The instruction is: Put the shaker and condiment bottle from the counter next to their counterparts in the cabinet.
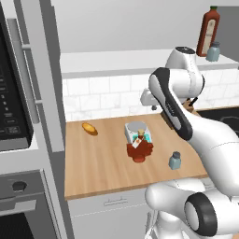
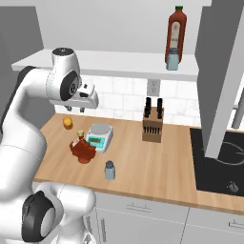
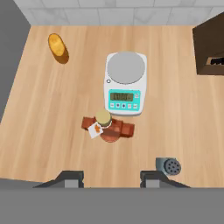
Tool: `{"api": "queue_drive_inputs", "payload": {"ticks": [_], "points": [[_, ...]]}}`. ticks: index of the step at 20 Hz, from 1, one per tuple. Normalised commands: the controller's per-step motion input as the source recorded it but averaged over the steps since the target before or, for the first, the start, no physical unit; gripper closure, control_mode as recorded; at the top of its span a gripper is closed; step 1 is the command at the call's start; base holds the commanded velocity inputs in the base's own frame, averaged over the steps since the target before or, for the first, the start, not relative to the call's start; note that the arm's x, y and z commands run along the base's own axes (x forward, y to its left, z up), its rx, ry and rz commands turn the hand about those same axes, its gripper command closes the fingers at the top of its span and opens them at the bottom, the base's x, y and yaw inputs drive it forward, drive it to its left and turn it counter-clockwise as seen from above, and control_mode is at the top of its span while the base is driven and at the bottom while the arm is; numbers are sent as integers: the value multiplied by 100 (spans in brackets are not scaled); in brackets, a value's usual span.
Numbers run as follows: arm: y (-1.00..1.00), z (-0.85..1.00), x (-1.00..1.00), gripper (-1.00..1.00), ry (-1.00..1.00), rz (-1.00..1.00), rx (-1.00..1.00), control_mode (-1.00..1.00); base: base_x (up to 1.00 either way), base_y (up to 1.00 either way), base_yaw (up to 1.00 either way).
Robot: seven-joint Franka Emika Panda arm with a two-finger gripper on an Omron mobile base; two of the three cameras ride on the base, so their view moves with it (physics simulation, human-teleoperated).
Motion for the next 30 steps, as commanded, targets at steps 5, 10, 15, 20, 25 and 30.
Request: {"api": "queue_drive_inputs", "payload": {"ticks": [5,10,15,20,25,30], "points": [[7,-5,0,-100,0,0,0,-100,0,0,0],[0,-4,0,-100,0,0,0,-100,0,0,0],[9,0,2,-100,-4,-12,-10,-100,0,0,0],[38,0,0,-100,-23,-41,-24,-100,0,0,0],[14,-4,0,-100,-18,-47,-13,-100,0,0,0],[0,-28,5,-100,-4,-59,-9,-100,0,0,0]]}}
